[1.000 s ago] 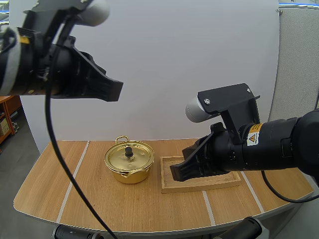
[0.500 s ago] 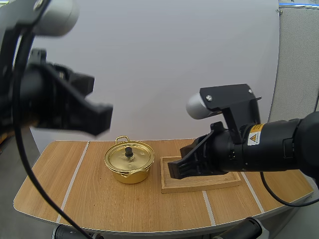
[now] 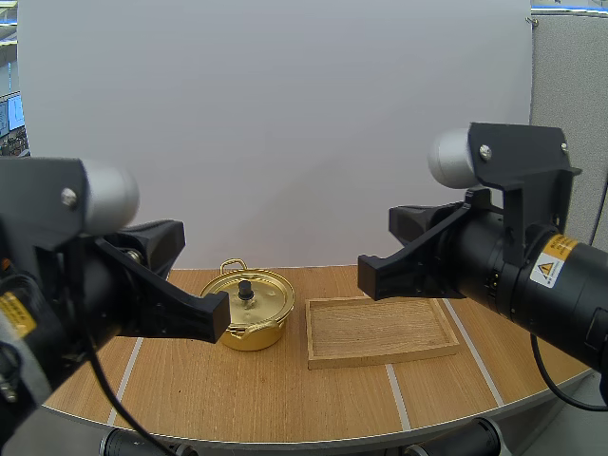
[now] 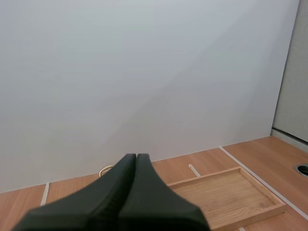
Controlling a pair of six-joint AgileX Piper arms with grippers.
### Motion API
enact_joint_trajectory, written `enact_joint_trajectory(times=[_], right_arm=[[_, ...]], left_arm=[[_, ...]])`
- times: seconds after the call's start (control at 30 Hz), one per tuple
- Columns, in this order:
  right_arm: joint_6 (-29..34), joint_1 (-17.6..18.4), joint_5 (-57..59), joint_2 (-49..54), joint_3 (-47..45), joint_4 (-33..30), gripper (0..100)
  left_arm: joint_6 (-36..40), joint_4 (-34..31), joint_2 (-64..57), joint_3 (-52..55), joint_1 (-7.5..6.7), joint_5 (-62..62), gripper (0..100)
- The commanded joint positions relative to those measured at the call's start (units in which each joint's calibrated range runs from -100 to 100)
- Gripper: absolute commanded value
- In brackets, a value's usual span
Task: Open the pot, put the grape inside, and close it
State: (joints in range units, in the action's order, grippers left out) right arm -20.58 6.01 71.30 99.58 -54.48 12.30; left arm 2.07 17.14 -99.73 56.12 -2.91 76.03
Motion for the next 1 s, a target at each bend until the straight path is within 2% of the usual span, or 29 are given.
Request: enact_joint_trajectory(times=[0.0, 0.2, 0.47, 0.6, 0.73, 0.97], right_arm=[[0.3, -1.7, -3.5, 0.4, -0.2, -0.4, 0], [0.3, -3.6, -11.9, 0.4, -2.1, 0.7, 0], [0.1, -3.7, -37.4, 0.4, -17.8, -1.6, 0], [0.1, -3.7, -49.7, 0.4, -25.1, -1.9, 0], [0.1, -3.7, -50.9, 0.4, -29.5, -1.9, 0], [0.1, -4.9, -53.5, 0.4, -36.8, -1.8, 0]], left_arm=[[0.8, -0.3, -0.3, 2.4, -0.18, -7.4, 0], [0.8, -1.5, -0.3, 6.7, -0.18, -25.2, 0], [0.4, -6.0, -0.3, 15.5, -0.18, -44.4, 0], [0.4, -6.2, -0.3, 20.3, -0.04, -49.8, 0], [0.4, -6.2, -0.3, 25.2, 0.43, -50.8, 0], [0.4, -6.2, -0.3, 33.5, 1.28, -60.6, 0]])
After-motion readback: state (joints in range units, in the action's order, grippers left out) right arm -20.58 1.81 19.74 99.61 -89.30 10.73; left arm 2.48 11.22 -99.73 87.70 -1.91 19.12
